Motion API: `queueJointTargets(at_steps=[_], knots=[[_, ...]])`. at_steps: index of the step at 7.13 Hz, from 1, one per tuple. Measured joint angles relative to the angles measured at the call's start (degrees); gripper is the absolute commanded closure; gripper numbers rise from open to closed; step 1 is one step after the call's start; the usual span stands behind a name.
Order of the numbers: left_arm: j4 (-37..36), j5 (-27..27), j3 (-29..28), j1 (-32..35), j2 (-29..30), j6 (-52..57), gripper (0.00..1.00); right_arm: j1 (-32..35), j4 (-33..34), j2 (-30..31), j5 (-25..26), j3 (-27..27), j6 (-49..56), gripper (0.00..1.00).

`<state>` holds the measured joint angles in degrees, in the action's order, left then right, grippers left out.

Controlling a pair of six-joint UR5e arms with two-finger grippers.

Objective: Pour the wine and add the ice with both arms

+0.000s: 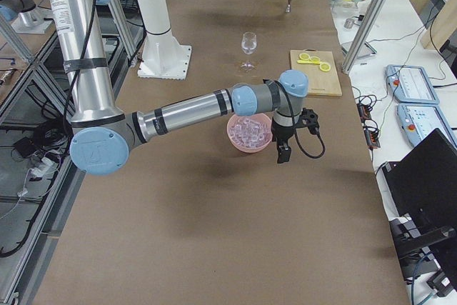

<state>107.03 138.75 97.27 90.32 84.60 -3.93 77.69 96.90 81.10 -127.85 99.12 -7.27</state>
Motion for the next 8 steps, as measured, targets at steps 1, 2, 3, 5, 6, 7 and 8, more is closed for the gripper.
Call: queueJointTargets(at_steps=[1,2,3,5,6,7,8], knots=[[-0.01,0.01,0.12,-0.08,-0.09,0.04,0.02,0.10,-0.24,0.25,-0.06,0.13,0.04,0.00],[-0.04,-0.17,0.08,-0.11,-0.26,0.05,0.02,0.25,-0.34,0.51,-0.09,0.25,0.02,0.00],[-0.10,-0.49,0.14,-0.13,-0.24,0.06,0.02,0.44,-0.38,0.78,-0.09,0.25,-0.07,0.00],[-0.22,-0.87,0.42,-0.14,-0.27,0.07,0.02,0.85,-0.40,1.26,-0.01,-0.06,-0.25,0.00],[-0.24,-0.91,0.38,-0.15,-0.32,0.06,0.02,0.92,-0.40,1.97,-0.03,0.22,-0.34,0.00],[-0.27,-0.87,0.54,-0.15,-0.43,0.06,0.02,0.94,-0.40,3.02,-0.10,1.13,-0.39,0.00],[-0.32,-0.81,0.52,-0.26,-0.51,0.07,0.02,1.08,-0.40,4.17,-0.48,1.89,-0.37,0.00]])
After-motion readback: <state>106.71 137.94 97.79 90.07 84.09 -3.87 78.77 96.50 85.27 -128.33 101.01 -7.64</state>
